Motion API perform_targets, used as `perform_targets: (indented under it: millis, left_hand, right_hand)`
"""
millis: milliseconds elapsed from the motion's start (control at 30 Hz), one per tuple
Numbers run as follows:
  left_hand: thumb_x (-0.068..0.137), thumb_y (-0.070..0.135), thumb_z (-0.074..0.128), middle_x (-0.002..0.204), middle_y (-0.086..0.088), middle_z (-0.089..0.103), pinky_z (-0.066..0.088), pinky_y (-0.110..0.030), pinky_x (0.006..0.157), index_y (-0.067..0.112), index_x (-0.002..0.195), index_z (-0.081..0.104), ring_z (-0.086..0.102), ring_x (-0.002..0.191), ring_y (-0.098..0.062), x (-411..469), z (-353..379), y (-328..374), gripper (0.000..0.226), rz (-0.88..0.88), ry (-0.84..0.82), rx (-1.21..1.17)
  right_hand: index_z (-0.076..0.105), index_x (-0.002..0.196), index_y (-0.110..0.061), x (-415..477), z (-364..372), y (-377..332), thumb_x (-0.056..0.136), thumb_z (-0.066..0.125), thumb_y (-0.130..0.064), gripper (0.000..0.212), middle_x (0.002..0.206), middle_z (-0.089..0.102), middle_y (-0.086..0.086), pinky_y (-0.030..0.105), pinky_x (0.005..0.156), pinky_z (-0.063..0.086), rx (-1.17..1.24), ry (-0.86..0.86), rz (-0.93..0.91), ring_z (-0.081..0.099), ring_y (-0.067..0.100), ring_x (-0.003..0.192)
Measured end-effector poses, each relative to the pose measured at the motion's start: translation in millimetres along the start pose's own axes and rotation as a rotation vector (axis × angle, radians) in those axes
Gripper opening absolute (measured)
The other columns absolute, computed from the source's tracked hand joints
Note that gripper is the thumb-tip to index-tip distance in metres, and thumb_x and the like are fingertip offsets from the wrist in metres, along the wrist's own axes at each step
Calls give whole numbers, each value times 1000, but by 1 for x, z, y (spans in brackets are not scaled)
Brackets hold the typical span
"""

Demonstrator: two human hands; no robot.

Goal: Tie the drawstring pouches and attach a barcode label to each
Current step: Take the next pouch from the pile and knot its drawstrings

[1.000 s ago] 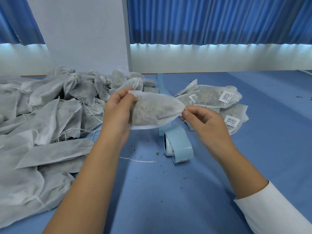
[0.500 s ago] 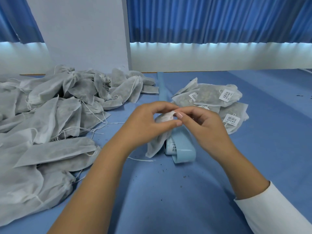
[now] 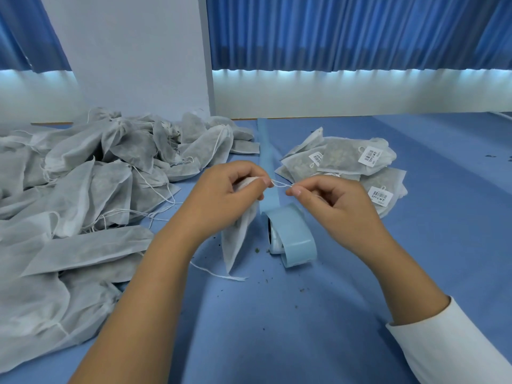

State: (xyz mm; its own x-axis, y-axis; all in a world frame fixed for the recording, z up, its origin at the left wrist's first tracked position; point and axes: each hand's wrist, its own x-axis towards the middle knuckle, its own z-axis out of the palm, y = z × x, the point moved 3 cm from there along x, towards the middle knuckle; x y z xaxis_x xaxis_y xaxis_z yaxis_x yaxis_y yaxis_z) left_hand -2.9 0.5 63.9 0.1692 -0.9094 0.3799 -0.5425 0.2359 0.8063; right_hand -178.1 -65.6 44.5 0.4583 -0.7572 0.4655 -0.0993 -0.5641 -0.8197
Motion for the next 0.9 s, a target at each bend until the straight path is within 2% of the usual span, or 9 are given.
perform_targets:
  millis: [100,233,333,467,600,667,733,800,900]
  left_hand:
    - [92,14,60,57,13,58,30,-10,43,23,73,72,44,44,-1,-1,0,1,24,-59,-78,0]
    - [91,23,60,53,9,52,24,-17,38,26,70,73,29,42,-11,-4,1,3,25,-111,-202,-49]
    - [82,34,59,52,9,52,23,-21,41,28,71,74,30,48,-15,-3,-3,2,20,-127,-185,-62]
    - [89,33,65,54,10,54,25,-23,45,30,76,77,32,50,-14,-3,-8,-4,18,-156,-237,4]
    - [92,34,64,56,8,60,26,-17,41,26,77,77,33,42,-6,-6,-7,-6,22,-214,-357,6]
    - [87,37,63,62,7,65,32,-17,47,25,76,77,42,50,-6,-6,-6,-4,22,-208,-367,-82]
    - [83,35,62,71,5,72,45,-15,62,26,76,79,57,64,-6,-4,-3,0,20,-182,-329,-263]
    - [82,32,65,87,2,77,50,-26,78,29,83,81,65,79,-10,-1,-1,2,17,-152,-270,-415]
    - [85,32,62,109,2,76,55,-26,80,30,95,80,69,95,-8,2,1,1,21,-166,-204,-552]
  right_hand:
    - [75,84,-13,1,-5,1,90,68,-12,10,52,33,-9,15,53,30,42,81,-17,32,6,53]
    - [75,83,-17,1,-6,-1,89,69,-15,9,53,35,-6,12,54,32,60,153,-48,32,5,53]
    - [74,84,-19,2,-8,2,90,69,-17,8,55,35,1,12,54,32,24,162,-50,32,5,53]
    - [70,83,-25,3,-8,5,91,68,-19,11,51,33,-9,8,58,32,-144,166,-94,38,4,52]
    - [67,86,-29,2,-9,3,92,66,-18,12,61,51,-4,7,65,33,-273,232,-190,46,0,62]
    - [66,86,-30,1,-10,3,92,66,-18,13,61,49,-8,7,65,33,-284,274,-205,46,-1,64]
    - [65,86,-30,1,-8,3,92,67,-17,14,59,46,-10,7,64,33,-273,299,-197,46,-1,62]
    - [66,84,-28,0,-5,3,91,68,-16,14,57,44,-11,8,63,33,-272,288,-195,45,0,59]
    - [71,83,-16,-3,3,-2,89,68,-15,7,58,42,-14,11,62,32,-304,222,-252,42,2,58]
